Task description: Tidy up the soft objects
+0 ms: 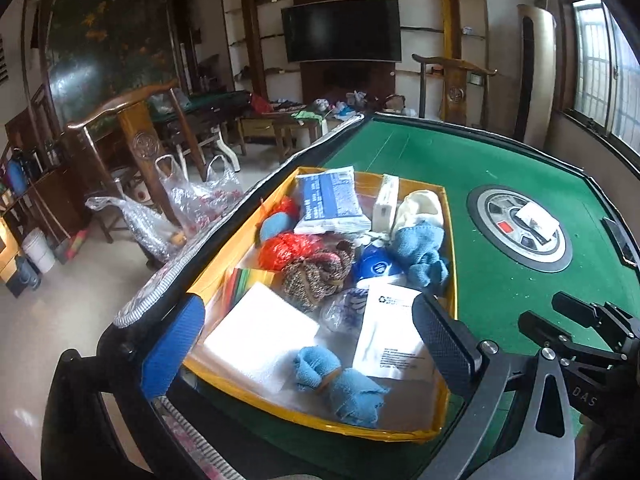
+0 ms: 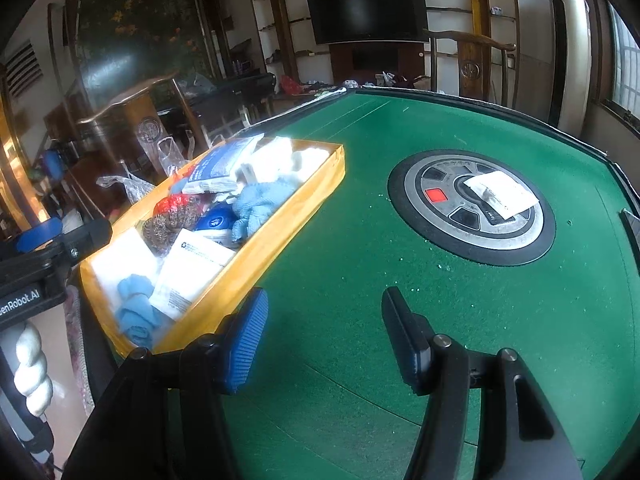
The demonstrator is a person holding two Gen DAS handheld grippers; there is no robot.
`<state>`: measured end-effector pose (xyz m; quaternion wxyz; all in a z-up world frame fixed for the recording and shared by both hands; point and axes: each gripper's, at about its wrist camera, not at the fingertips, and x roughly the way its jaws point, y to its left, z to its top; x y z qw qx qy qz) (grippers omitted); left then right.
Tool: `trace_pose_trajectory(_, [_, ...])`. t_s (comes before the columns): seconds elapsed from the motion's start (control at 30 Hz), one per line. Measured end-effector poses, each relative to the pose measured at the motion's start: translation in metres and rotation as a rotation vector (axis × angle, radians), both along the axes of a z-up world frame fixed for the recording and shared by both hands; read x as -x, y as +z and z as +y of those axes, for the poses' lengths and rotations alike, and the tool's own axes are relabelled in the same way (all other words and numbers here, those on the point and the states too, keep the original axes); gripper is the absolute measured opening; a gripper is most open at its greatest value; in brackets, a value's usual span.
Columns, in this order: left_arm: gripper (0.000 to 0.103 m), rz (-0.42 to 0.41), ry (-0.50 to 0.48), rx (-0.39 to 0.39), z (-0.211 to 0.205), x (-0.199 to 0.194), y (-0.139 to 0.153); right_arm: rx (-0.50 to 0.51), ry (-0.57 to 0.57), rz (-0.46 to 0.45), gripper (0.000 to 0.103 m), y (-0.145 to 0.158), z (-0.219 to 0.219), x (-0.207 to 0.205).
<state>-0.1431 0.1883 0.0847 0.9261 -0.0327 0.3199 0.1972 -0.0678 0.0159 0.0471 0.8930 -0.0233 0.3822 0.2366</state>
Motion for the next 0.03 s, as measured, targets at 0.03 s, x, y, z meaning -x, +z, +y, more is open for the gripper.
trace_pose_trajectory(0.03, [0.103,0.017,0.021,-0.001,0.0019,-0.0011,-0.0021,-0.005,-0.005,0.004,0.055,0.0017,-0.0028,-0.0007])
